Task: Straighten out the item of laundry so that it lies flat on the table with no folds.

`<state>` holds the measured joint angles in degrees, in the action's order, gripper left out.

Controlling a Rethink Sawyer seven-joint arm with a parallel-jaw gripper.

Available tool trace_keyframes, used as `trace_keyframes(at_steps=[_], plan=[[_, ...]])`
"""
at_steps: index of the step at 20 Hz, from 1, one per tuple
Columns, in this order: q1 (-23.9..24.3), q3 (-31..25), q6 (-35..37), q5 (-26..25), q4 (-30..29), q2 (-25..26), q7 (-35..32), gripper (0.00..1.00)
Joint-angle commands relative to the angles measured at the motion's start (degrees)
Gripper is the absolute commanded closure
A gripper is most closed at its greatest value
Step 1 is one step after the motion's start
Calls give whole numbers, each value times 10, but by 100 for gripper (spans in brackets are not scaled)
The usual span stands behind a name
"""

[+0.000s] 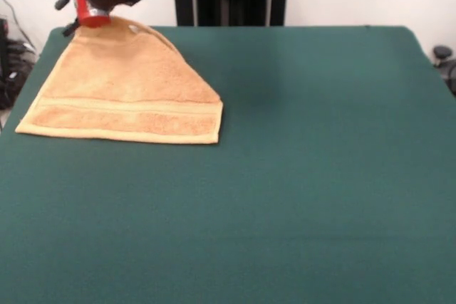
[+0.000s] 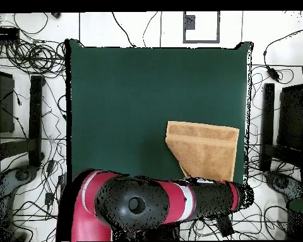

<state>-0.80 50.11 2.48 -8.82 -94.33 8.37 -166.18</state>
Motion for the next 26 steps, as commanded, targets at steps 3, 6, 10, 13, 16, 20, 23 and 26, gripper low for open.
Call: trace_keyframes(at_steps=[3,6,10,13,16,20,23,26], plan=[[72,-118,134,-111,6,-109,145,0],[70,-122,145,-130,9,-112,125,0],[72,-131,160,-155,12,-121,105,0],[74,-135,167,-171,17,-122,93,0],[79,-143,170,-186,17,-128,84,0],[84,-158,194,-190,10,-146,83,0],[80,-165,224,-187,9,-159,86,0],[77,-176,262,-181,14,-178,98,0]])
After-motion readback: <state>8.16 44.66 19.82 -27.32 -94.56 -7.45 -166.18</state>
